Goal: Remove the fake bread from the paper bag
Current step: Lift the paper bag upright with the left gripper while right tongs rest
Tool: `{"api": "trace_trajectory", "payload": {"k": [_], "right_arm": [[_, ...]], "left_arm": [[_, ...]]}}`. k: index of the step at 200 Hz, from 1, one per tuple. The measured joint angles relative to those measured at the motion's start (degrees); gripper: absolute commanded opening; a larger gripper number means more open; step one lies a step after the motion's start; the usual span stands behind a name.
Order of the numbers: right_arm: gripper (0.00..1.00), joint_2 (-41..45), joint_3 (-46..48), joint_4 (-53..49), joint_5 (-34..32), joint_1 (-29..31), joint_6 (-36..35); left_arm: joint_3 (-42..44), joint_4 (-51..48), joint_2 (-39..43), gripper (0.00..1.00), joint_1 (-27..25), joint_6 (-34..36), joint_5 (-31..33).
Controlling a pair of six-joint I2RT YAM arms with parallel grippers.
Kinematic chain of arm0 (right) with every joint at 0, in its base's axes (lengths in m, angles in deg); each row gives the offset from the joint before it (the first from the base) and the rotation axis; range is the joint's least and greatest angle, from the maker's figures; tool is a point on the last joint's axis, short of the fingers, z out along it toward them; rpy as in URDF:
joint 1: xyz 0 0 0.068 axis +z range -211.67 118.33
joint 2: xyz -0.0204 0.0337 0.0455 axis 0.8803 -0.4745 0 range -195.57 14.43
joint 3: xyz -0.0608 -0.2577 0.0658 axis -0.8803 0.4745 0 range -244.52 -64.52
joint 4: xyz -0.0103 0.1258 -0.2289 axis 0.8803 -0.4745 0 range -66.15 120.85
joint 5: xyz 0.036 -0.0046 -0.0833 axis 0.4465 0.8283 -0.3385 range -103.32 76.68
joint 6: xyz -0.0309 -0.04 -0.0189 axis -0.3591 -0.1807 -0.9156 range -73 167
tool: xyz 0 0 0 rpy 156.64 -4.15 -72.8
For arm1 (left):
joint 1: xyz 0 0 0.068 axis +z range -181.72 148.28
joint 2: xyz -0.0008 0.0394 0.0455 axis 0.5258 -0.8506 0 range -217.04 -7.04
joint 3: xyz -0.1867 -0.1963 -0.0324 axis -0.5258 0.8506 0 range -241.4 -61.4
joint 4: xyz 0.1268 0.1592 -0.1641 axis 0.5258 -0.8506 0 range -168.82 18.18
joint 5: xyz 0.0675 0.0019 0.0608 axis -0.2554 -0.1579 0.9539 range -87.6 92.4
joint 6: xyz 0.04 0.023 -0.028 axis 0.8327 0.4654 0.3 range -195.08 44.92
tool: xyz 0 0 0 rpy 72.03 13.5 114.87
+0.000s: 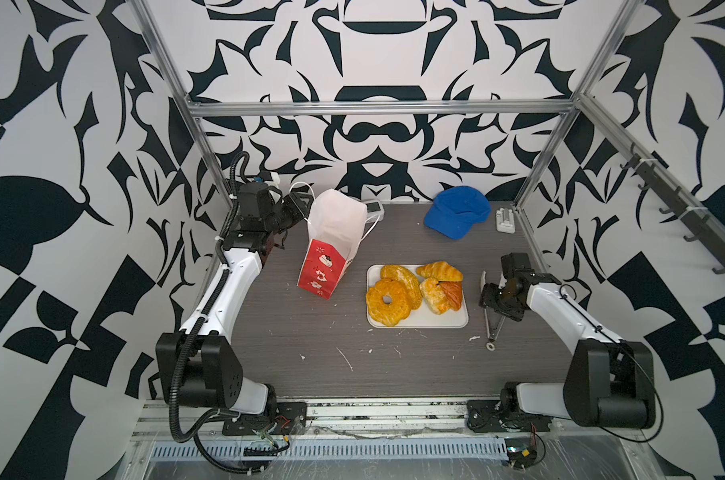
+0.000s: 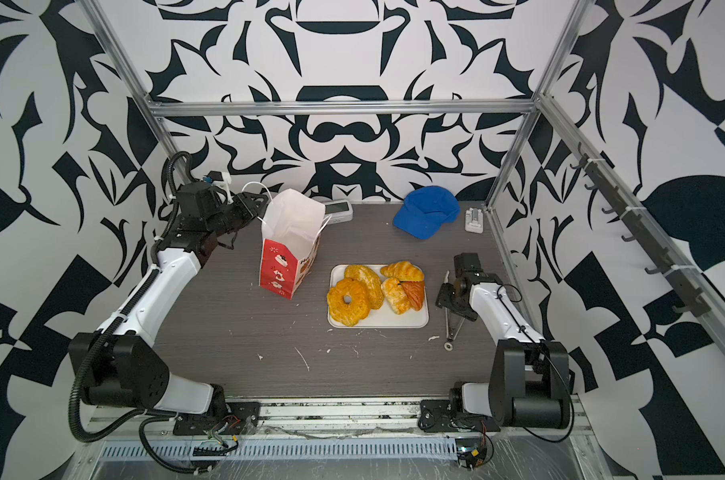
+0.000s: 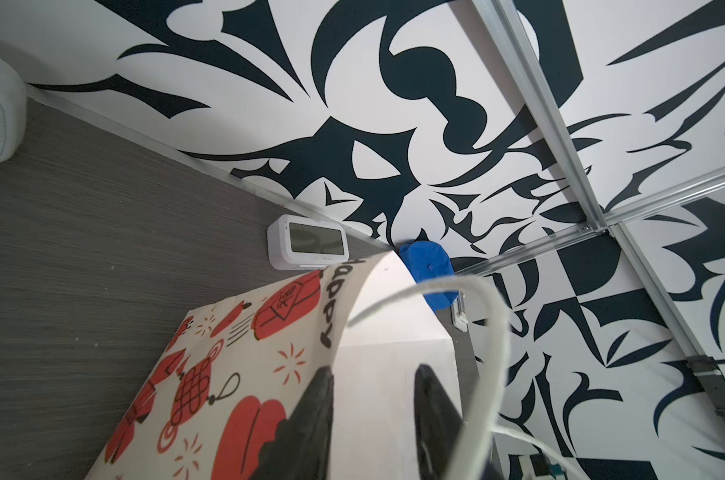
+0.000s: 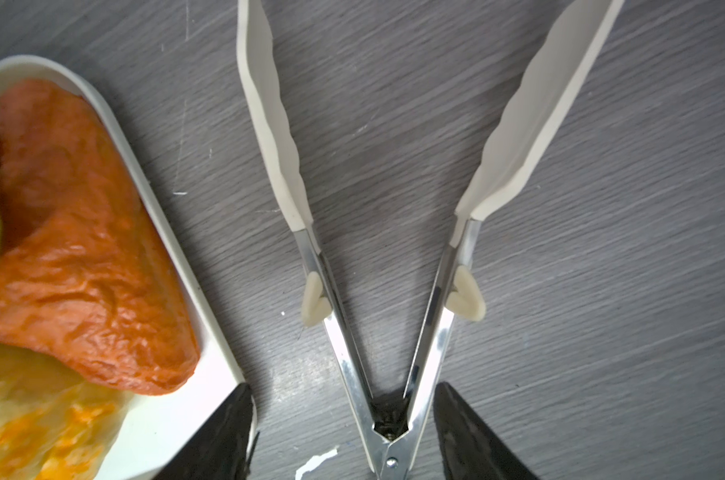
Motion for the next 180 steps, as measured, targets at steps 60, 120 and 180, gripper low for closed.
{"api": "trace_trajectory", "payload": {"k": [60,120,180], "right_arm": [[0.71,0.1,0.1,0.0,0.3,0.0,-0.4],[0.71,0.1,0.1,0.0,1.3,0.0,-0.7],[0.71,1.4,0.1,0.0,1.4,0.0,-1.1]], "left_arm": [[-0.9,-5.6,0.7,0.63,0.3,4.8,6.2],[-3.3,-9.3,5.2,0.90,0.7,7.4,9.6],[-5.5,-13.4,7.7,0.99,1.5,10.2,13.4]]}}
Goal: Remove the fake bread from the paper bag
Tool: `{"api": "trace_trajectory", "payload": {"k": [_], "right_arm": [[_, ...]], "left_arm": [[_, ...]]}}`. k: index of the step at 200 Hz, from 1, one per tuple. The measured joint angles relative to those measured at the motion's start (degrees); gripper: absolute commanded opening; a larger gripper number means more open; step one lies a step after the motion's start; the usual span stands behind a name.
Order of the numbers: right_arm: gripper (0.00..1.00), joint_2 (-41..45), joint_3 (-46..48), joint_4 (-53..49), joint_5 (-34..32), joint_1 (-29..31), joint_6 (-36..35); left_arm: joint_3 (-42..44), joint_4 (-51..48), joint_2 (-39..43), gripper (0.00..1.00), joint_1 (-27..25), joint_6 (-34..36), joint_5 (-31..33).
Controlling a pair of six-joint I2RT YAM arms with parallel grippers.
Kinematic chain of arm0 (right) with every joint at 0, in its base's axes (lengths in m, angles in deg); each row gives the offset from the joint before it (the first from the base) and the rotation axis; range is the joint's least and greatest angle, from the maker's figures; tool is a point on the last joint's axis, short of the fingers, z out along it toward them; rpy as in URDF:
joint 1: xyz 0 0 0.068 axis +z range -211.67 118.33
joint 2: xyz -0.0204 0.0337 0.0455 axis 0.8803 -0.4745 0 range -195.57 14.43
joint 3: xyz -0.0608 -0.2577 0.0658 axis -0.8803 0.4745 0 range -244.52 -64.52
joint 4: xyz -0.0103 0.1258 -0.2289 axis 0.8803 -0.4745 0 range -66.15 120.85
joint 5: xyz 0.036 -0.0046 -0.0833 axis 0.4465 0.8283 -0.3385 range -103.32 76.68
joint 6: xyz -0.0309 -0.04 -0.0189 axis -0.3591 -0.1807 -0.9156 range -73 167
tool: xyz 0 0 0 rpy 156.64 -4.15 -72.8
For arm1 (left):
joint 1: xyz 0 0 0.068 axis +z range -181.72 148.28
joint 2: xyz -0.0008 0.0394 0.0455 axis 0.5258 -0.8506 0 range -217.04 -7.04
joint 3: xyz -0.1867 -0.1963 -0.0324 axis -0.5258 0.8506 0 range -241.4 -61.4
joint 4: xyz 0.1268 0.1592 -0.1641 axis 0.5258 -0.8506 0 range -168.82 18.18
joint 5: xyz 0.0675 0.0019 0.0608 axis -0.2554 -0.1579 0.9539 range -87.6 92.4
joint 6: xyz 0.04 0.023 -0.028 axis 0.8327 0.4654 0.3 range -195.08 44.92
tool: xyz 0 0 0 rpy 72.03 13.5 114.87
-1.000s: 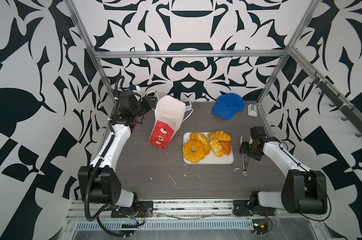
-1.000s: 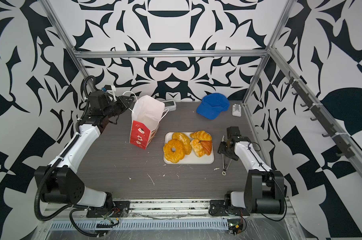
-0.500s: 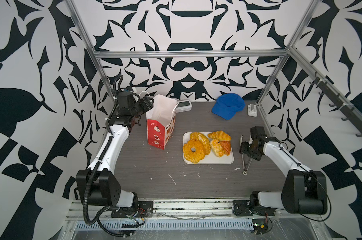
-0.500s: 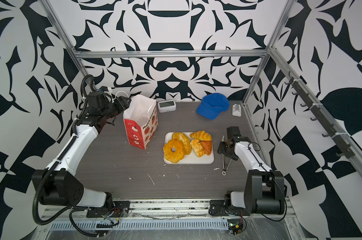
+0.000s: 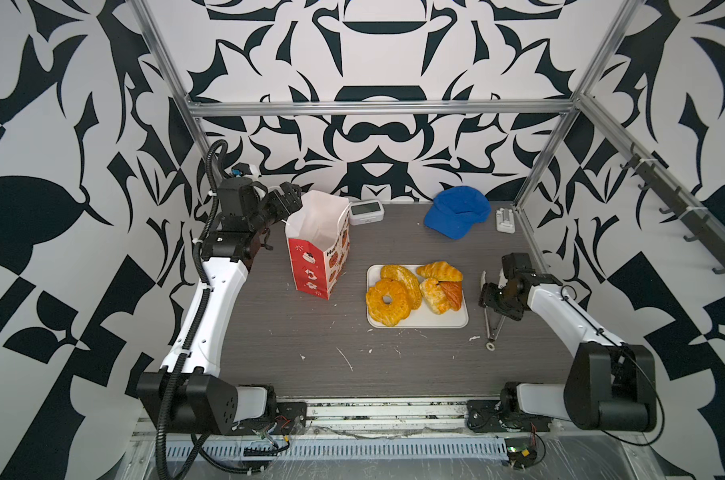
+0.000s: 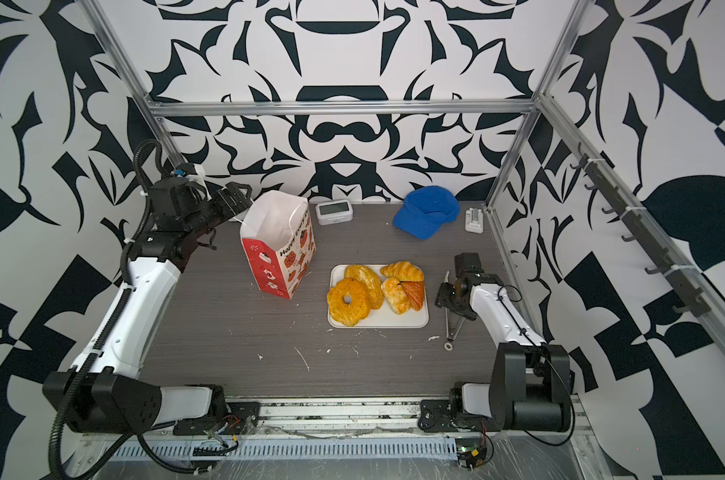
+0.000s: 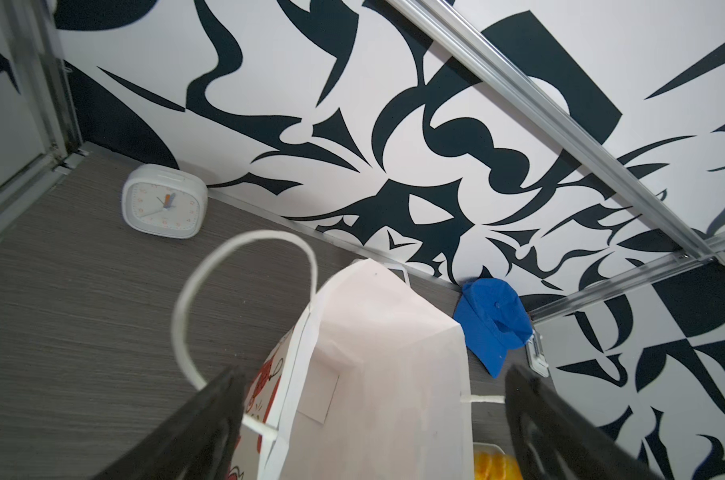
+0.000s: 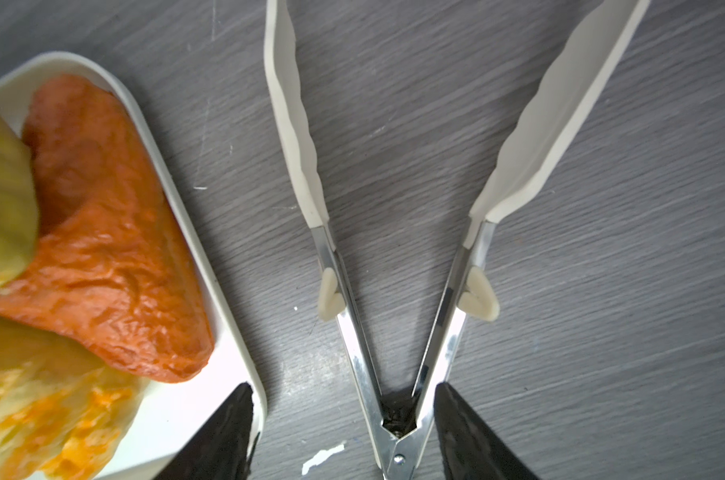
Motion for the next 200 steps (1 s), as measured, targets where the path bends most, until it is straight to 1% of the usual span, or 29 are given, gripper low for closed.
{"api": "trace_trajectory", "payload": {"k": [44,93,115,128,142,157,177,200], "right_arm": [[0.70,1.6,0.0,0.0,0.0,0.0,-0.1],[0.70,1.8,-0.1,0.0,0.2,0.0,-0.3],[0.69,2.3,-0.5,0.5,0.9,0.0,-0.6],[0.69,3.0,-0.5,2.0,1.7,0.1,-1.0],[0.67,4.6,-0.4,4.7,2.5,0.7,-1.6],[0.66,6.7,0.3,8.9,2.9,1.9,-2.2],[0.66,8.4,1.1,14.5,2.2,5.2,-3.8],[0.65,8.3,2.2,21.0,-1.2,9.6,-6.4]], "left_arm": [[0.0,-4.0,4.2,0.99,2.1,2.6,3.7],[0.1,-5.4,14.1,0.99,2.8,5.9,10.3],[3.5,-3.5,20.1,0.99,2.8,7.2,13.7],[8.3,-0.7,24.4,1.00,2.8,8.2,16.0],[16.7,4.3,29.5,0.99,2.8,9.9,18.8],[25.9,9.2,32.5,0.99,2.8,11.6,21.7],[37.2,15.3,32.0,0.99,2.8,13.7,24.4],[49.0,22.2,28.1,0.99,2.8,15.9,26.8]]}}
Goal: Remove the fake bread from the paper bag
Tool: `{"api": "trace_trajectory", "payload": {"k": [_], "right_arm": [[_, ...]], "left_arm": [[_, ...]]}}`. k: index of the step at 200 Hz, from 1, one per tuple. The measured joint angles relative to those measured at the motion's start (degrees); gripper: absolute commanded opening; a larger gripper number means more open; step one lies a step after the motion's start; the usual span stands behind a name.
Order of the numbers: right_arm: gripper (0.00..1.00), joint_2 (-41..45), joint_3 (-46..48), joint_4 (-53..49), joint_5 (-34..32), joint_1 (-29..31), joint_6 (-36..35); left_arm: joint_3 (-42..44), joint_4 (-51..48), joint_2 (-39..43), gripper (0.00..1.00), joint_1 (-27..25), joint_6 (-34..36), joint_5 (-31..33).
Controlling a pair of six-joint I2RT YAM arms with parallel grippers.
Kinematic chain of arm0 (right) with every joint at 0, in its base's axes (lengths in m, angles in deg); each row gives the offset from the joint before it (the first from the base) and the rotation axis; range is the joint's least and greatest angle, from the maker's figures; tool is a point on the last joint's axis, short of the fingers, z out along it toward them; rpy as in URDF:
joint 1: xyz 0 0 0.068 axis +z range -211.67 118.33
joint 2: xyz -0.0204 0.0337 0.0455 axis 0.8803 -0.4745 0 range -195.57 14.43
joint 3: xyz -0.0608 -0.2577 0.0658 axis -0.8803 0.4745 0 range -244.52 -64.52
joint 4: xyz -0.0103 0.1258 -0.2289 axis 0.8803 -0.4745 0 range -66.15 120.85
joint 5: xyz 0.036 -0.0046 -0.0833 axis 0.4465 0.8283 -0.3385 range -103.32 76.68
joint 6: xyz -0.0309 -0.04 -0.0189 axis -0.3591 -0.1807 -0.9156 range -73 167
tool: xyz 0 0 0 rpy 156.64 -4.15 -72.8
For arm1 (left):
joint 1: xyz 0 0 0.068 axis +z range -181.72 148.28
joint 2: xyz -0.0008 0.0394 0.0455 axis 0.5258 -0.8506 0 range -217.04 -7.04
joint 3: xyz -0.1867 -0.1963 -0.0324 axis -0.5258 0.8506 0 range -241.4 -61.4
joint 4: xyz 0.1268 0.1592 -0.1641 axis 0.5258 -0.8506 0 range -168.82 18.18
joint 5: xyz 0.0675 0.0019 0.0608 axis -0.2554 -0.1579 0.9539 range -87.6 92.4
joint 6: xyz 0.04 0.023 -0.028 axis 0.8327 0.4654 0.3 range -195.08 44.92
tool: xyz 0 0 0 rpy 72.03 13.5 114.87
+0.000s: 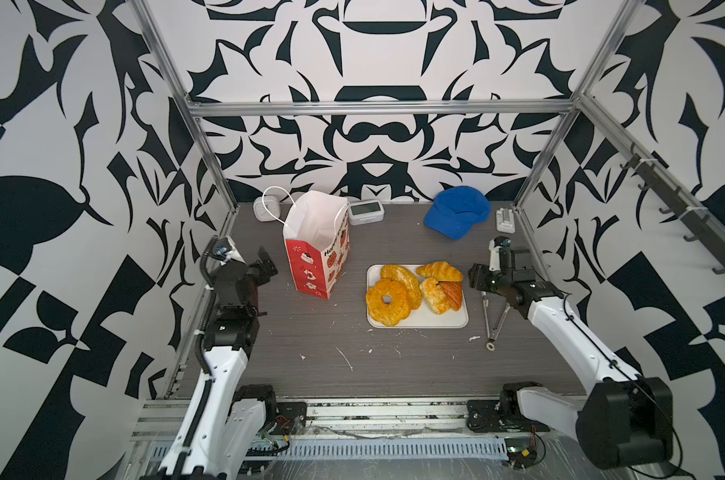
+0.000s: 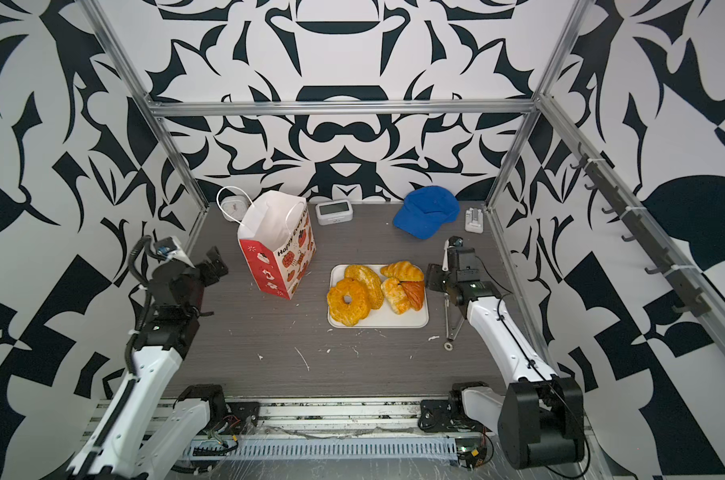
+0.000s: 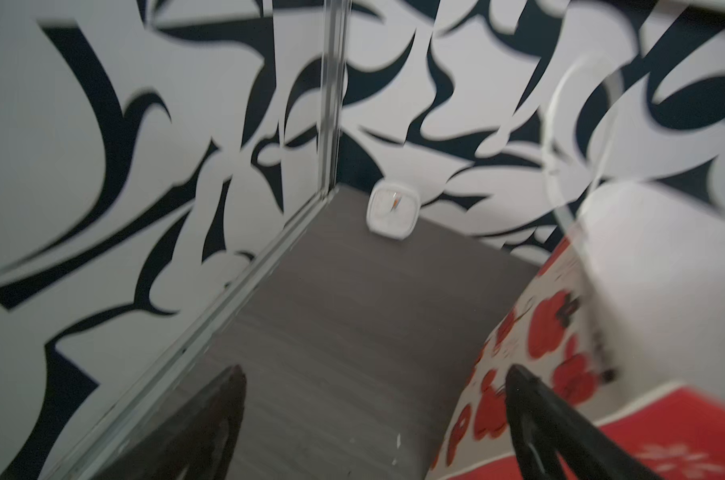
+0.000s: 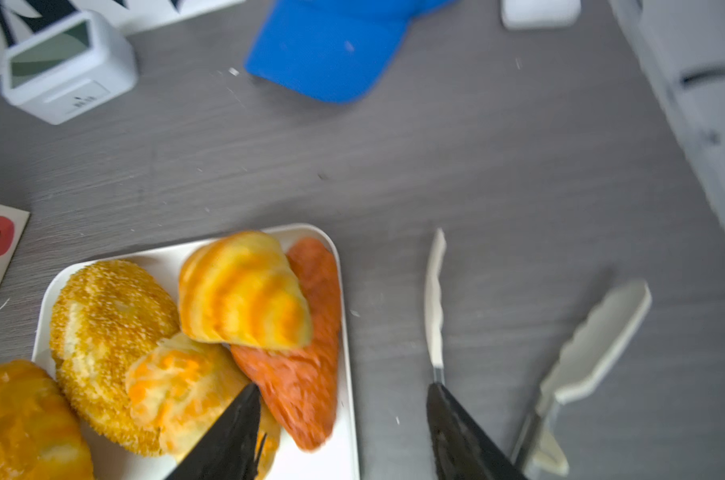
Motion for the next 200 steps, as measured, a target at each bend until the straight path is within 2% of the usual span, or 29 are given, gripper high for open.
{"api": "trace_trajectory", "payload": {"k": [29,45,75,111,128,144,200], "right_arm": [[0.63,-1.1,2.3,7.4,-4.2,2.3,-2.4],[0.62,-2.6,3.2,10.8,-7.3,2.3,-3.2],[0.63,-5.0,5.7,17.8,-13.9,2.3,-5.7],[0.62,-6.3,11.3,26.8,-20.7,2.3,-8.3],[0.61,-7.4,13.0,31.0,-22.8,2.2,-9.3],[0.60,-8.7,14.0,34.7,-24.4,2.2,-10.2],[0.60,-18.1,17.0,48.2,-25.4,2.1,-11.7]], "left_arm": [[10.8,13.9,-8.8,0.99,0.0,3.5,2.0],[13.8,21.1,-15.2,0.99,0.0,4.5,2.1],[14.2,32.7,-27.1,0.99,0.0,5.7,0.7],[14.1,41.3,-32.5,0.99,0.0,7.6,-0.3],[13.8,48.7,-38.7,0.99,0.0,9.1,-1.3],[13.6,49.7,-42.0,0.99,0.0,9.7,-2.4],[12.5,51.4,-42.0,0.99,0.9,9.9,-3.4]]}}
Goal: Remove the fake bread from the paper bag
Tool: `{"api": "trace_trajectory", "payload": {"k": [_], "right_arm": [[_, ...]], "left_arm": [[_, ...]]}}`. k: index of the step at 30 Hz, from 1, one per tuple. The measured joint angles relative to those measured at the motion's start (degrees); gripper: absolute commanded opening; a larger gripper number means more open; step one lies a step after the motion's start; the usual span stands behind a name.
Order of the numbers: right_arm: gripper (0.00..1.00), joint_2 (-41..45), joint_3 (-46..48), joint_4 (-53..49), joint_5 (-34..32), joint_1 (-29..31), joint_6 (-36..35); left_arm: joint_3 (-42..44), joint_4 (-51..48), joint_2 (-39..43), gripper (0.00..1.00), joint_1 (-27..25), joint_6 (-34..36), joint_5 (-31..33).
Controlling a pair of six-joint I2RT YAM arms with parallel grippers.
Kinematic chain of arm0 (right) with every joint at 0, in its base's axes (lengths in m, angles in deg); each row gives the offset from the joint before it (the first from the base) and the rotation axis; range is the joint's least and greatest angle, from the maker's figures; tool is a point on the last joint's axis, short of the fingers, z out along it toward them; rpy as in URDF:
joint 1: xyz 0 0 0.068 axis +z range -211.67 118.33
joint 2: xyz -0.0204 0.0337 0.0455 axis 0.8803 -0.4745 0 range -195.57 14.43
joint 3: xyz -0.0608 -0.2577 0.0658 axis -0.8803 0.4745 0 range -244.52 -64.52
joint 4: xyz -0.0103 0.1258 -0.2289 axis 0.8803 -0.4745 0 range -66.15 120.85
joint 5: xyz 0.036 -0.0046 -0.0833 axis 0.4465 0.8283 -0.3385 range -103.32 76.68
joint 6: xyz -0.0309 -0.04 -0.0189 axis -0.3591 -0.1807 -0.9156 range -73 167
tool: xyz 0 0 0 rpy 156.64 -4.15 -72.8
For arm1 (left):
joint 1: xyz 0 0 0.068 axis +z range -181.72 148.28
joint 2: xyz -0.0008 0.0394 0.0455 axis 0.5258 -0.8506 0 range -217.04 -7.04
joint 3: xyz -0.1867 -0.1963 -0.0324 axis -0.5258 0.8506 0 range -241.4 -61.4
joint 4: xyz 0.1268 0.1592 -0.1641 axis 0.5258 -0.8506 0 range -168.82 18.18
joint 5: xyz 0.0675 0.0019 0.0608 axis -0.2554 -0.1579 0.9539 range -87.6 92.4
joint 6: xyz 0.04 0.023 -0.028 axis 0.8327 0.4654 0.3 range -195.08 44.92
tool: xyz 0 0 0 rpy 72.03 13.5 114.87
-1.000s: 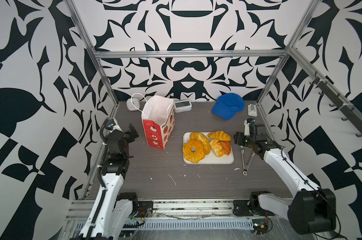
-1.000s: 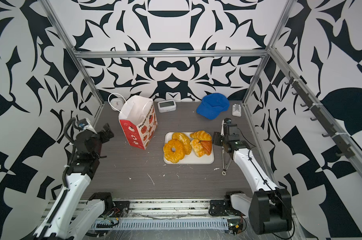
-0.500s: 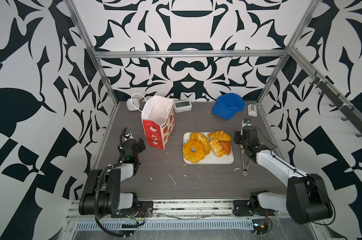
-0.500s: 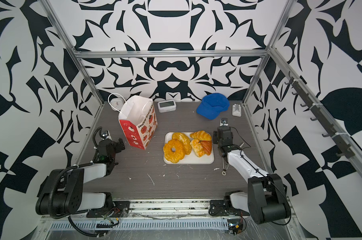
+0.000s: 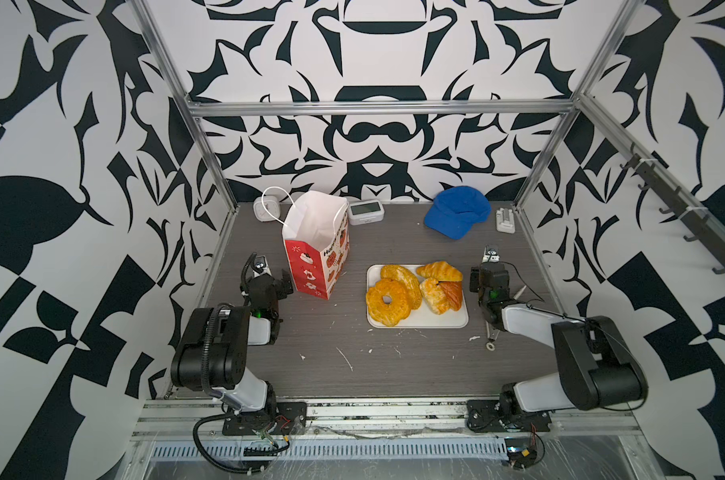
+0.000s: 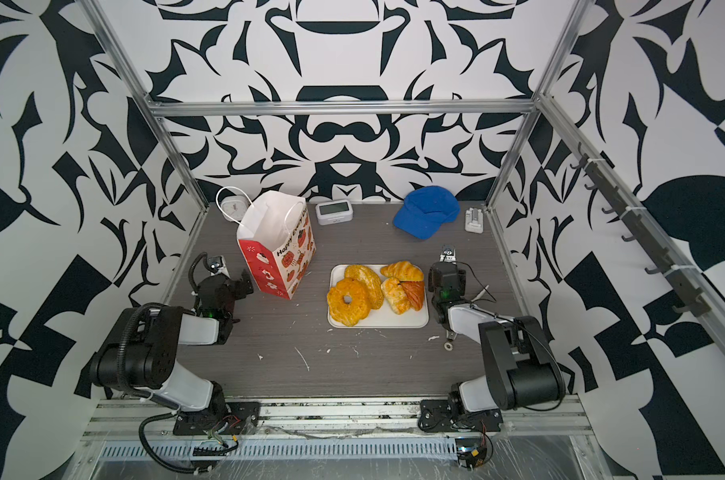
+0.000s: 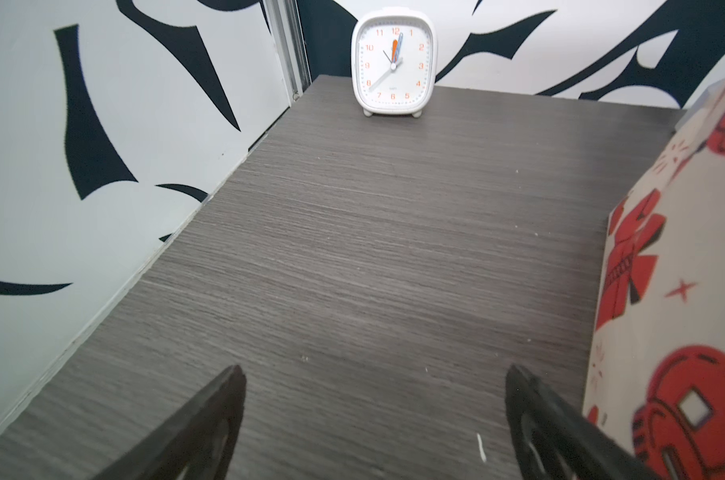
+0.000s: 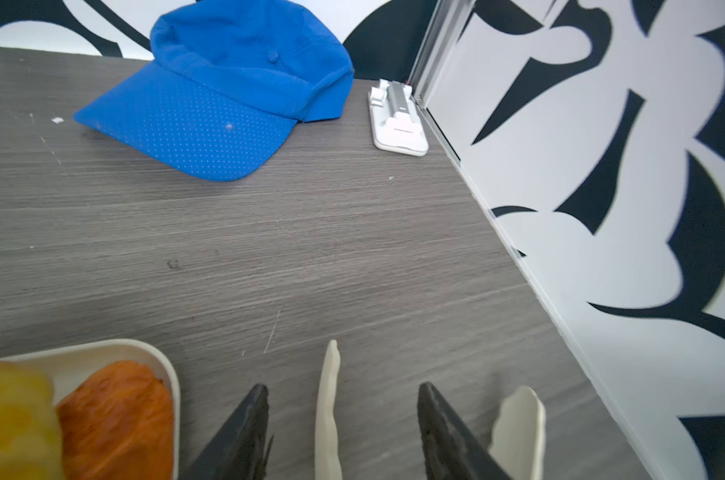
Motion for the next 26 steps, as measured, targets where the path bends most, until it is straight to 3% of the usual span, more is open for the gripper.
{"api": "trace_trajectory", "payload": {"k": [5,6,7,14,26], "right_arm": [[0.65,-3.6,6.1,8.7,0.4,0.0,-0.4],[0.88,-3.9,7.5,11.5,0.4,0.0,-0.4],[1.00,-4.7,8.5,14.5,0.3,0.0,-0.6],[1.00,-5.9,9.1,20.3,0.1,0.5,-1.4],[1.00,-5.9,9.1,21.8,0.1,0.7,-1.5]], "left_arm": [[0.0,0.4,0.0,1.00,0.0,0.0,-0.1],[0.0,0.5,0.0,0.99,0.0,0.0,-0.1],[0.0,0.6,0.0,0.99,0.0,0.0,-0.2],[0.0,0.7,0.0,0.99,0.0,-0.1,-0.2],[0.0,0.7,0.0,0.99,0.4,-0.5,-0.6]]}}
